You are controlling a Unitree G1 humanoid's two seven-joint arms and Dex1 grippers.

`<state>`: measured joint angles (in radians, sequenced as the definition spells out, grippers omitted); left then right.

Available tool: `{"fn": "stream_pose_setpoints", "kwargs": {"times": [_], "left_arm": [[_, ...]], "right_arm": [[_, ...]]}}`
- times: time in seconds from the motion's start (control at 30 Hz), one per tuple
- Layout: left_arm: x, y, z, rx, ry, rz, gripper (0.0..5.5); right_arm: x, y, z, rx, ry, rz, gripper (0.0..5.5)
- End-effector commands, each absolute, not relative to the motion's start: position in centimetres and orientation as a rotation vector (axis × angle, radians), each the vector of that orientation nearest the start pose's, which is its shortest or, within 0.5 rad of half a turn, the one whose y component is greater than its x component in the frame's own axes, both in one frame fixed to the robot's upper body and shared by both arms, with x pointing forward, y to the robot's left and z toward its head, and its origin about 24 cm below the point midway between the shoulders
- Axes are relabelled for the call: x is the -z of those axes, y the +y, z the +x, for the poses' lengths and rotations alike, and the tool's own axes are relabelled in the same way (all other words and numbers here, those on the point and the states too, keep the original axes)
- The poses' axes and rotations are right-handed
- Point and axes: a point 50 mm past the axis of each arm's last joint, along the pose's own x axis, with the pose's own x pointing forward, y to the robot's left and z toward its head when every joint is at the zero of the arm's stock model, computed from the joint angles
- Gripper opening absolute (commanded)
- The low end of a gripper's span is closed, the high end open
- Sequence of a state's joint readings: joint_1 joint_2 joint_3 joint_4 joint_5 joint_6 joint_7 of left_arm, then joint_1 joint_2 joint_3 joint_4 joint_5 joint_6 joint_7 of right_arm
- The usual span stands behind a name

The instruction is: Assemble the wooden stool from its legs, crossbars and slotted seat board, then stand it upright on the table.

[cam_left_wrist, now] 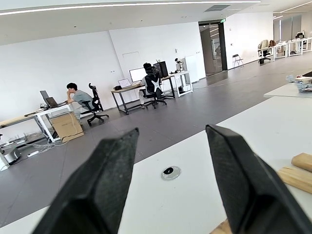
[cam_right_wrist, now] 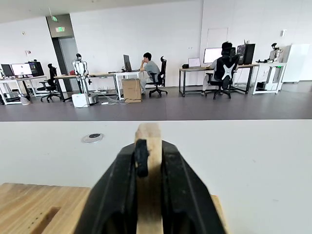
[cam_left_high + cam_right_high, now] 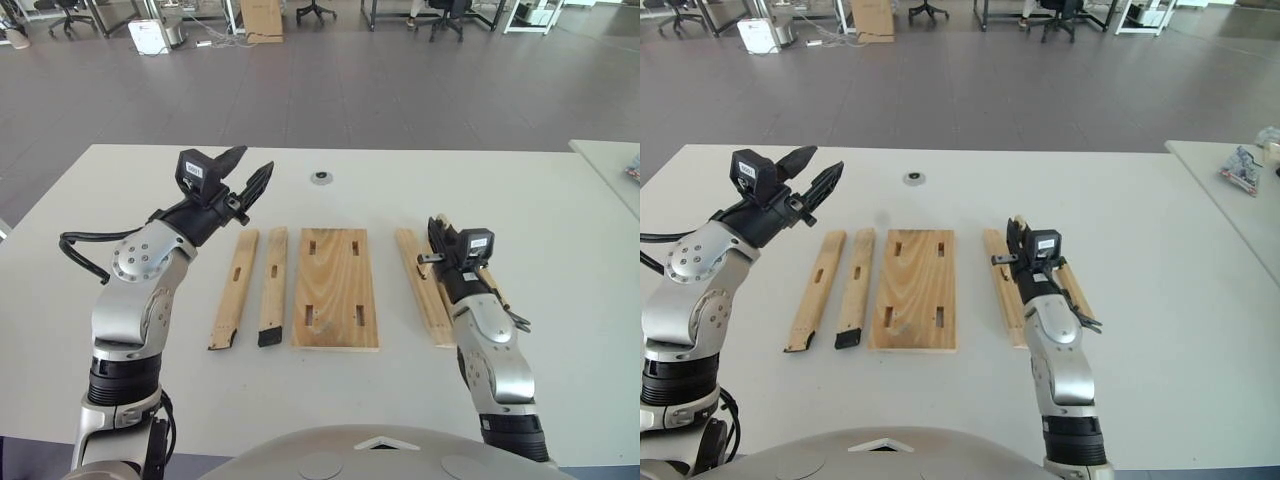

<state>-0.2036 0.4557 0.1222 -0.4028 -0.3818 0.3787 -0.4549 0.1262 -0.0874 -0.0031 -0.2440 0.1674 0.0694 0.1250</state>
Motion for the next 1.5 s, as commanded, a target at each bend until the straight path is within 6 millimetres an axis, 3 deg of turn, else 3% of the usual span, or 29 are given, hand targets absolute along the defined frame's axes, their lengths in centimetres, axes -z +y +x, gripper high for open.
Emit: {"fn": "stream_pose_setpoints", "kwargs": {"times": [0.03,0.23,0.6,1.0,1.03,1.23,1.43,1.5], "left_arm": [[-17.2,18.7,26.2,0.530,-0.212,0.172,2.54],[-17.2,18.8,26.2,0.530,-0.216,0.171,2.54],[-17.6,18.9,26.3,0.545,-0.250,0.174,2.54],[-17.3,18.2,26.2,0.543,-0.268,0.155,2.54],[-17.2,18.1,26.1,0.540,-0.269,0.149,2.54],[-16.8,17.9,25.7,0.512,-0.275,0.131,2.54],[-16.5,18.0,25.4,0.491,-0.277,0.129,2.54],[-16.4,18.0,25.2,0.474,-0.280,0.120,2.54]], "right_arm": [[-4.7,-16.9,21.8,-0.099,-0.008,0.100,0.42],[-3.4,-16.6,19.6,-0.180,-0.008,0.069,0.42],[-1.1,-17.0,17.4,-0.175,0.005,0.072,0.42],[-0.9,-17.4,18.3,-0.166,0.052,0.119,0.42],[-1.0,-17.3,18.4,-0.181,0.052,0.116,0.82],[-1.6,-17.5,19.0,-0.239,0.049,0.105,2.03],[-2.1,-17.9,18.7,-0.292,0.181,0.108,3.10],[-2.2,-17.9,18.2,-0.304,0.244,0.147,3.10]]}}
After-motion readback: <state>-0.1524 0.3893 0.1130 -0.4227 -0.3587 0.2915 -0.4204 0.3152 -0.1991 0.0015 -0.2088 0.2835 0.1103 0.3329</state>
